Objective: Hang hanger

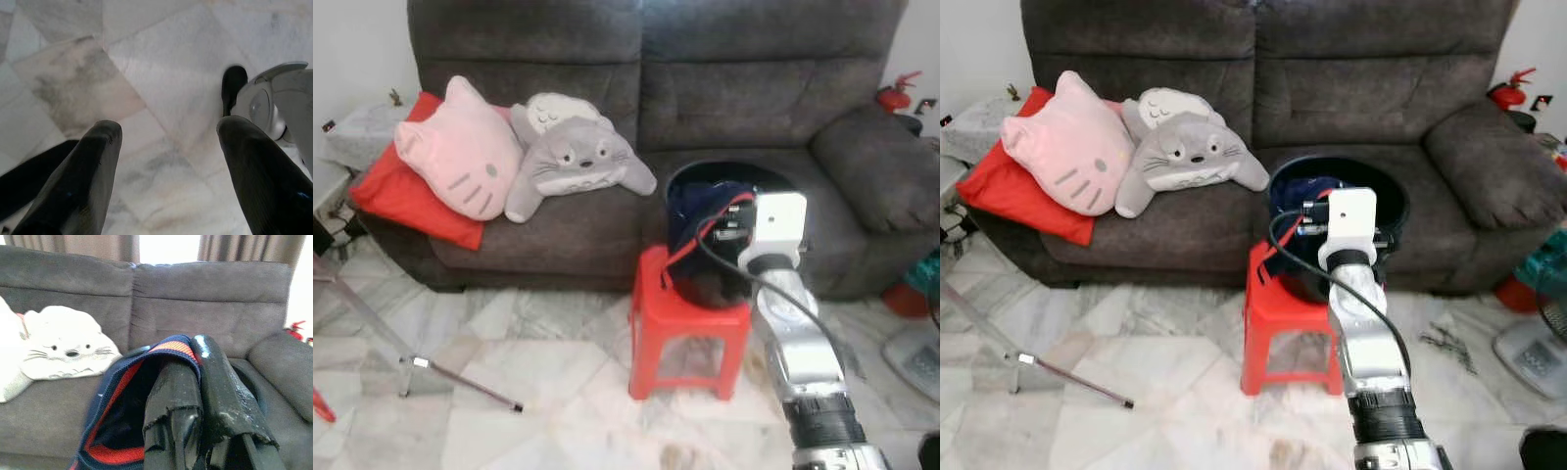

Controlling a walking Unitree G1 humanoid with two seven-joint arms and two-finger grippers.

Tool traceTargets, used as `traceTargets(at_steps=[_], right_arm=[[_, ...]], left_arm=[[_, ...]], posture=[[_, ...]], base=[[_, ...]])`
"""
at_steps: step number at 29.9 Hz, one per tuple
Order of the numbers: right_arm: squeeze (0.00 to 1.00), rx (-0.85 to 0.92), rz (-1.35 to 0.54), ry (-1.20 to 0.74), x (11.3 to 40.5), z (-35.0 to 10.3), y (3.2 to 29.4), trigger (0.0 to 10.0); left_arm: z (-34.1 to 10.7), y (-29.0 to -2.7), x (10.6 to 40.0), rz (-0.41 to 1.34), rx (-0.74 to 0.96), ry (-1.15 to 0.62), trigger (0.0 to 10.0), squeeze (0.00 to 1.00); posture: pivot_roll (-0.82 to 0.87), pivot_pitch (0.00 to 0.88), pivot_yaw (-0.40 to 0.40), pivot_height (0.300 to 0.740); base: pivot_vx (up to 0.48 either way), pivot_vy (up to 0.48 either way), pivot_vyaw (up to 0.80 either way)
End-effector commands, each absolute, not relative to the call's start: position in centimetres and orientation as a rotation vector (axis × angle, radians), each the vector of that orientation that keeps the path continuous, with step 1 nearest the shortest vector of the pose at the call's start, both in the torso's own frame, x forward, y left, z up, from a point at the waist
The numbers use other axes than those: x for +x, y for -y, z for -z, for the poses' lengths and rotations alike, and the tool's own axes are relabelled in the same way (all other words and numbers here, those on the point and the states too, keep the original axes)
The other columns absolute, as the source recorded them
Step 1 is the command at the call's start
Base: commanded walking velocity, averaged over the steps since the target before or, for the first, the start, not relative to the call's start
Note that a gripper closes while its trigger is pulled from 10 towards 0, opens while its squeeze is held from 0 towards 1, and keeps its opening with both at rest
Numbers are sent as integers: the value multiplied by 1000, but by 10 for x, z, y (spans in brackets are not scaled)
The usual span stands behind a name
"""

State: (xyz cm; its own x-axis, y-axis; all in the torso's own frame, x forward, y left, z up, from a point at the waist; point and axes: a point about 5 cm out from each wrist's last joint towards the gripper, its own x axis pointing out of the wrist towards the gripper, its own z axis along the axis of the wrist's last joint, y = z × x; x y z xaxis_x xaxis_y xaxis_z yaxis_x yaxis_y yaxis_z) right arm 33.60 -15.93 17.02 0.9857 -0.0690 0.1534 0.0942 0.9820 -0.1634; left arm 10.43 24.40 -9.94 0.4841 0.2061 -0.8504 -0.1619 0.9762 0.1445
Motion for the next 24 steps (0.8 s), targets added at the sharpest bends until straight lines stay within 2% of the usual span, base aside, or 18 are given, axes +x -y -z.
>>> traceTargets(at_steps=[1,15,16,17,18,21,24], right_arm=[[0,-202,87,225,335,-185,160,10000],[0,-244,66,409,332,-216,149,10000],[0,-222,-15,462,330,-226,137,10000],[0,-169,-168,546,323,-244,112,10000],[0,-169,-168,546,323,-244,112,10000],[0,-63,-331,576,314,-255,88,10000],[0,-61,-443,580,308,-256,73,10000]], left_arm=[[103,-243,92,-219,47,-1087,10000,0],[103,-244,93,-212,54,-1085,10000,0],[102,-245,93,-213,55,-1085,10000,0],[102,-245,93,-213,57,-1085,10000,0],[102,-245,93,-213,57,-1085,10000,0],[102,-245,93,-214,56,-1084,10000,0],[102,-245,94,-215,55,-1083,10000,0]], posture=[[-151,0,41,740],[-150,0,49,740],[-152,0,53,740],[-153,0,53,740],[-153,0,53,740],[-150,0,52,740],[-150,0,52,740]], base=[[-300,0,0],[-303,0,0],[-307,0,0],[-304,0,0],[-304,0,0],[-303,0,0],[-300,0,0]])
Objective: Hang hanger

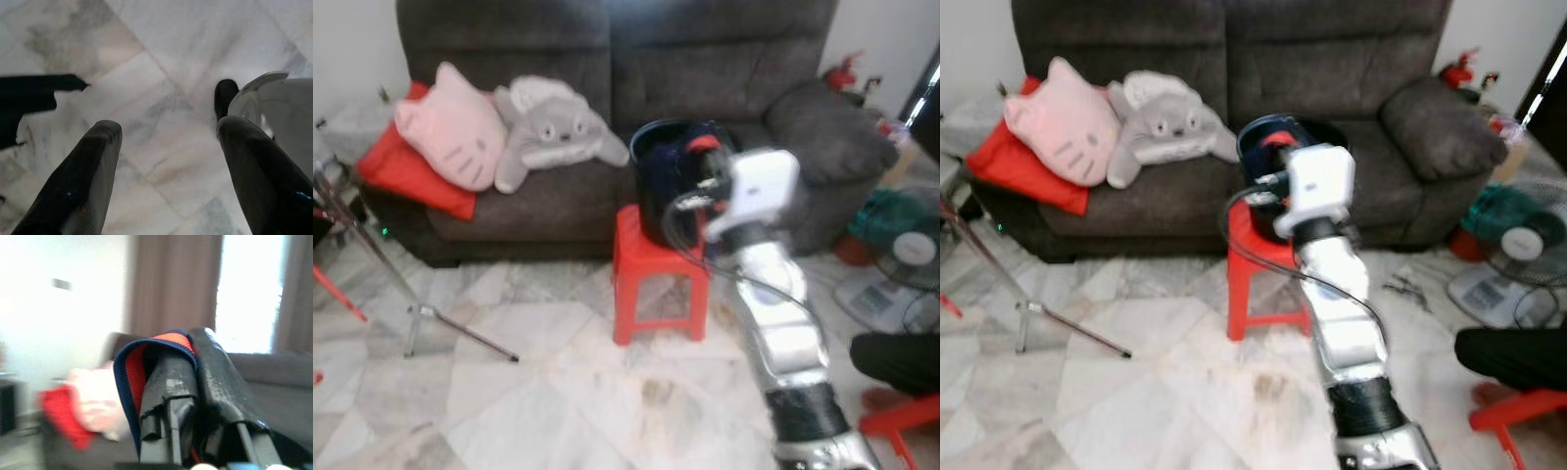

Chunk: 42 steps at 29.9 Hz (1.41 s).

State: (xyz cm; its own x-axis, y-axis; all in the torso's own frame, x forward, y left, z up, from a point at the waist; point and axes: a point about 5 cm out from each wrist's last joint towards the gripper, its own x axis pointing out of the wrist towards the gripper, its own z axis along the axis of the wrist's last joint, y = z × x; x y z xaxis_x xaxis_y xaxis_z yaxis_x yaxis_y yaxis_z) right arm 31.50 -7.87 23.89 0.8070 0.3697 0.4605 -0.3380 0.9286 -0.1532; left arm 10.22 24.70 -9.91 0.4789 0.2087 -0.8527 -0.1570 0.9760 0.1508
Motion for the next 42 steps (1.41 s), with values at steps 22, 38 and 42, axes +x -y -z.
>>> traceTargets(at_steps=[22,38,42], right_arm=[[0,-124,-775,258,297,-193,62,10000],[0,-103,-37,-65,322,-121,166,10000],[0,-131,1,-36,314,-122,172,10000]], left_arm=[[102,-245,93,-215,65,-1088,10000,0],[102,-246,92,-252,50,-1079,10000,0],[102,-246,92,-258,49,-1079,10000,0]], posture=[[-141,0,51,740],[-116,0,48,740],[-116,0,47,740]], base=[[-95,0,0],[0,0,0],[0,0,0]])
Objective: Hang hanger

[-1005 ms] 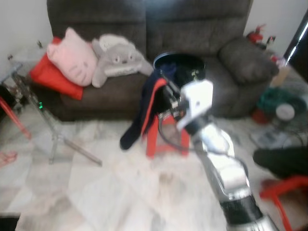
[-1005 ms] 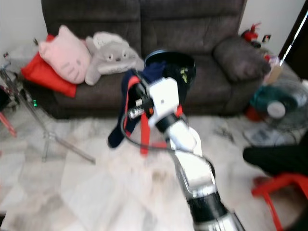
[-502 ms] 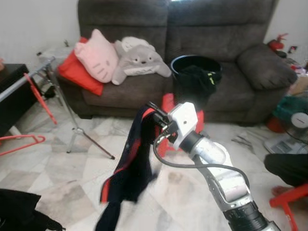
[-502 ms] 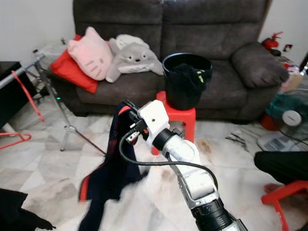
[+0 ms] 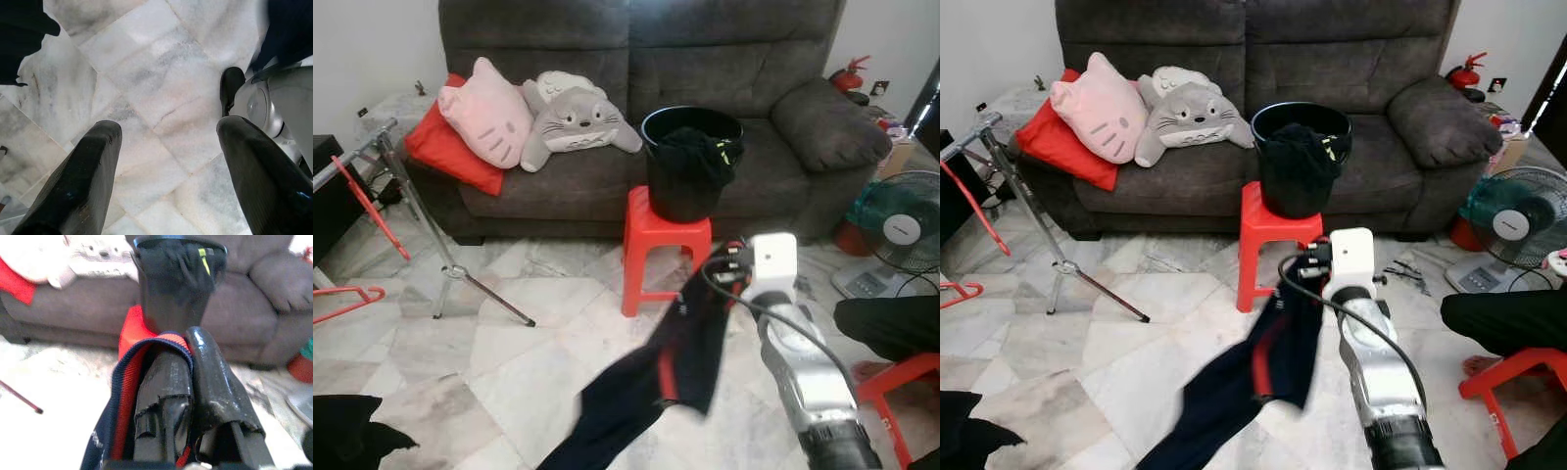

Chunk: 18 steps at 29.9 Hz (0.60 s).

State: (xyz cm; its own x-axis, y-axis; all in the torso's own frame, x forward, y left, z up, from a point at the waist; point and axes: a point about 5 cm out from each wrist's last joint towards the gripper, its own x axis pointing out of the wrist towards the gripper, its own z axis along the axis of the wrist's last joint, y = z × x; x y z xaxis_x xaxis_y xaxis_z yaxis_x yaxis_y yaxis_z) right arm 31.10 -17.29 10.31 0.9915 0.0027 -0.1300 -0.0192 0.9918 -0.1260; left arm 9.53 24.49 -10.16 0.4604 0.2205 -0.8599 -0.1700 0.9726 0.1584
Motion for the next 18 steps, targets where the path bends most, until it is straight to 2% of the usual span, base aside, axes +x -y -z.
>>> traceTargets(at_steps=[1,6,13,18], right_arm=[[0,-125,12,-32,313,-122,172,10000],[0,-117,87,25,304,-126,183,10000],[0,-125,136,36,291,-125,187,10000],[0,-127,152,36,281,-123,189,10000]], left_arm=[[102,-246,92,-258,49,-1079,10000,0],[102,-246,92,-286,33,-1060,10000,0],[101,-248,92,-379,-30,-1012,10000,0],[101,-247,91,-384,-39,-1008,10000,0]], posture=[[-116,0,47,740],[-116,0,44,740],[-108,0,43,740],[-113,0,45,740]], base=[[0,0,0],[0,0,0],[0,0,0],[0,0,115]])
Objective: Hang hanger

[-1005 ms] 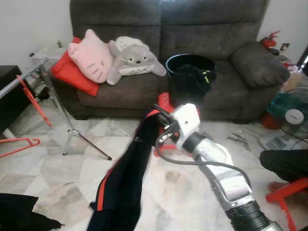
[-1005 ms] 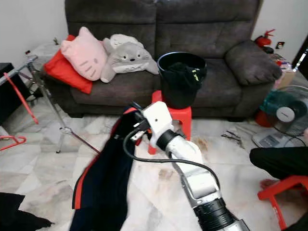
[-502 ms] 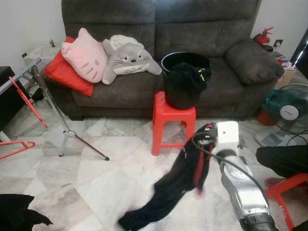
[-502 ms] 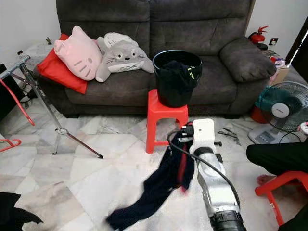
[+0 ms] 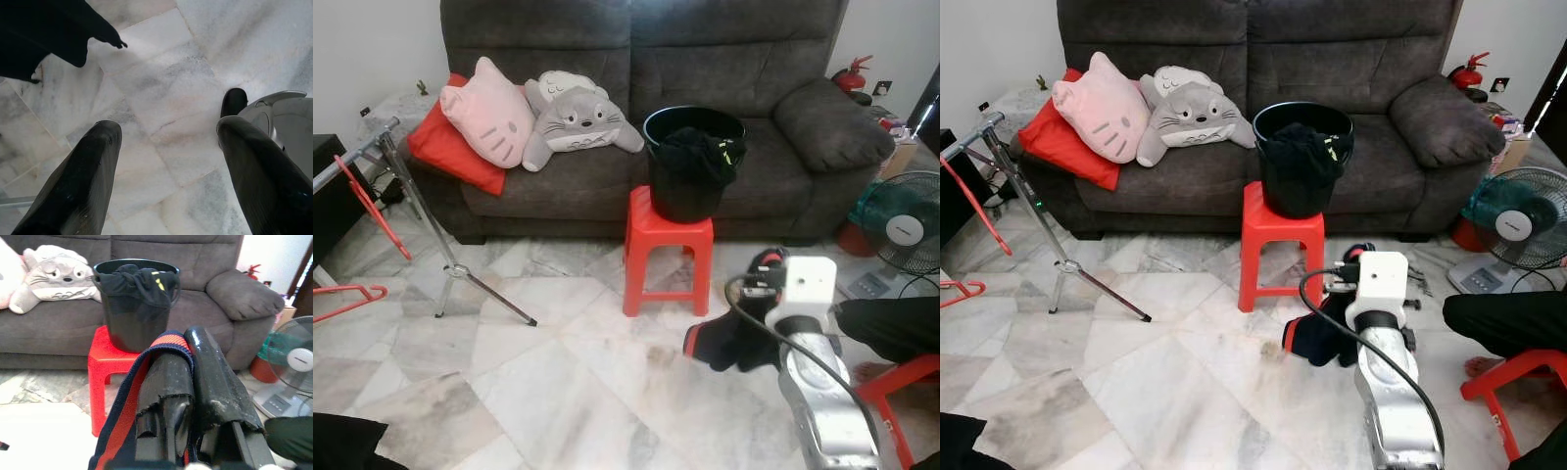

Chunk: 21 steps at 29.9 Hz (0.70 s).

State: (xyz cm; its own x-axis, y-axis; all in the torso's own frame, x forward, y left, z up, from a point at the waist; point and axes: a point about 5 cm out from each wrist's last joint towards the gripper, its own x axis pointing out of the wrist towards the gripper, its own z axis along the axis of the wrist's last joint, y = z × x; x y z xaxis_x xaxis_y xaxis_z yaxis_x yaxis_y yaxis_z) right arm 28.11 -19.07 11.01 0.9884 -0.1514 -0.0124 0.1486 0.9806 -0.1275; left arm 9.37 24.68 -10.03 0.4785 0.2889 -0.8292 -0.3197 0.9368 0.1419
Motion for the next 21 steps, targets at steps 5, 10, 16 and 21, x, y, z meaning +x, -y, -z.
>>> traceTargets(at_steps=[5,10,16,21], right_arm=[[0,-128,155,37,281,-124,189,10000],[0,-129,151,46,283,-126,189,10000],[0,-128,148,51,284,-127,188,10000],[0,-128,144,50,284,-127,188,10000]], left_arm=[[101,-247,90,-379,-37,-1011,10000,0],[101,-247,90,-373,-37,-1013,10000,0],[102,-246,88,-359,-43,-1015,10000,0],[102,-245,87,-356,-45,-1017,10000,0]], posture=[[-119,0,44,740],[-123,0,42,740],[-129,0,44,740],[-132,0,44,740]], base=[[0,0,665],[0,0,800],[0,0,800],[0,0,800]])
